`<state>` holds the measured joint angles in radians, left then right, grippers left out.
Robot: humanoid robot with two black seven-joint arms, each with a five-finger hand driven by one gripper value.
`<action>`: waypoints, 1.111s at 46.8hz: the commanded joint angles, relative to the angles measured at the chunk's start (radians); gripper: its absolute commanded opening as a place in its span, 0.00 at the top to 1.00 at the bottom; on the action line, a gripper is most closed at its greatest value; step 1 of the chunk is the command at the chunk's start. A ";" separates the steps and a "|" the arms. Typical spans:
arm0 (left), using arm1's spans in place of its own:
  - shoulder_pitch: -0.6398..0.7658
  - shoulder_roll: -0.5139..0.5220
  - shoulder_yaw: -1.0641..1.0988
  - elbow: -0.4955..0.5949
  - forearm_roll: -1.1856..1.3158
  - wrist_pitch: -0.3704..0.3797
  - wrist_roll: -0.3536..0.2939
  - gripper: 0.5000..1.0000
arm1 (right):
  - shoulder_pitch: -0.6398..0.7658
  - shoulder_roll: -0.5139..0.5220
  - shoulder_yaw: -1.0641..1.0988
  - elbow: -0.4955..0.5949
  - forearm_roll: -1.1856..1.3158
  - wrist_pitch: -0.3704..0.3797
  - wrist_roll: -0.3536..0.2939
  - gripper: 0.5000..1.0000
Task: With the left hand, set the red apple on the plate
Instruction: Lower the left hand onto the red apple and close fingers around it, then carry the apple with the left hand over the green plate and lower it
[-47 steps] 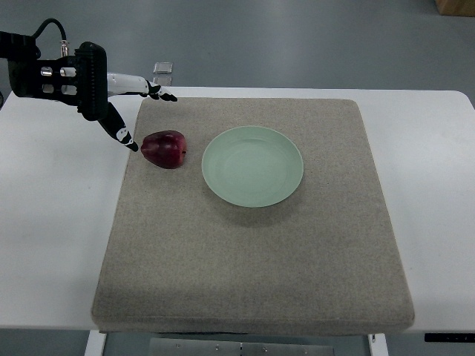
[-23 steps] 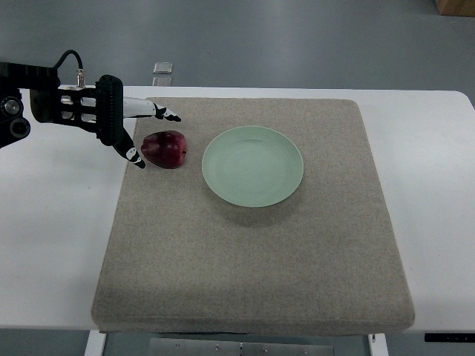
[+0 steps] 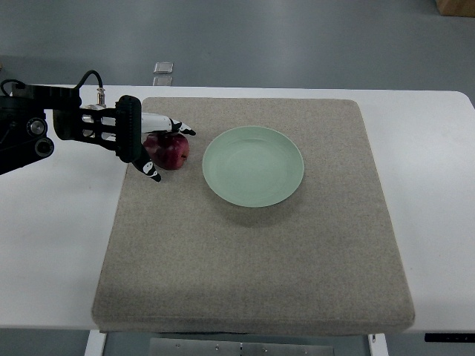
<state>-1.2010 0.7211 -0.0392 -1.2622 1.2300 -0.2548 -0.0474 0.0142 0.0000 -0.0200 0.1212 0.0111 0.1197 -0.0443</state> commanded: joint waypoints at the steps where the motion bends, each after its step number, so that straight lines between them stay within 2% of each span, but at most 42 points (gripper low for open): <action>1: 0.011 -0.009 0.001 0.017 0.000 0.019 -0.002 0.03 | 0.000 0.000 0.000 0.000 0.000 0.000 0.000 0.14; 7: 0.029 -0.023 0.001 0.030 0.000 0.029 -0.002 0.05 | 0.001 0.000 0.000 0.000 0.000 -0.002 0.000 0.14; 20: 0.034 -0.029 0.001 0.047 0.000 0.043 -0.002 0.22 | 0.000 0.000 0.000 0.000 0.000 0.000 0.000 0.14; 24: 0.040 -0.032 0.001 0.058 0.000 0.045 -0.002 0.30 | 0.000 0.000 0.000 0.000 0.000 0.000 0.000 0.14; 27: 0.041 -0.037 0.001 0.061 0.000 0.051 -0.002 0.41 | 0.001 0.000 0.000 0.000 0.000 0.000 0.000 0.14; 30: 0.049 -0.038 0.002 0.061 0.000 0.052 -0.002 0.45 | 0.000 0.000 0.000 0.000 0.000 0.000 0.000 0.14; 33: 0.055 -0.040 0.002 0.063 0.000 0.052 -0.002 0.59 | 0.000 0.000 0.000 0.000 0.000 0.000 0.000 0.14; 35: 0.060 -0.040 0.002 0.063 0.000 0.052 -0.002 0.63 | 0.000 0.000 0.000 0.000 0.000 0.000 0.000 0.14; 42: 0.067 -0.045 0.012 0.067 0.000 0.052 -0.002 0.97 | 0.000 0.000 0.000 0.000 0.000 0.000 0.001 0.14; 43: 0.066 -0.043 0.013 0.067 0.000 0.052 -0.002 1.00 | 0.000 0.000 0.000 0.000 0.001 0.000 0.000 0.14; 52: 0.049 -0.040 0.002 0.064 0.000 0.055 -0.008 1.00 | 0.000 0.000 0.000 0.000 0.001 0.000 0.000 0.14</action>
<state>-1.1447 0.6807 -0.0270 -1.1960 1.2309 -0.2026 -0.0526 0.0139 0.0000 -0.0200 0.1212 0.0113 0.1194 -0.0439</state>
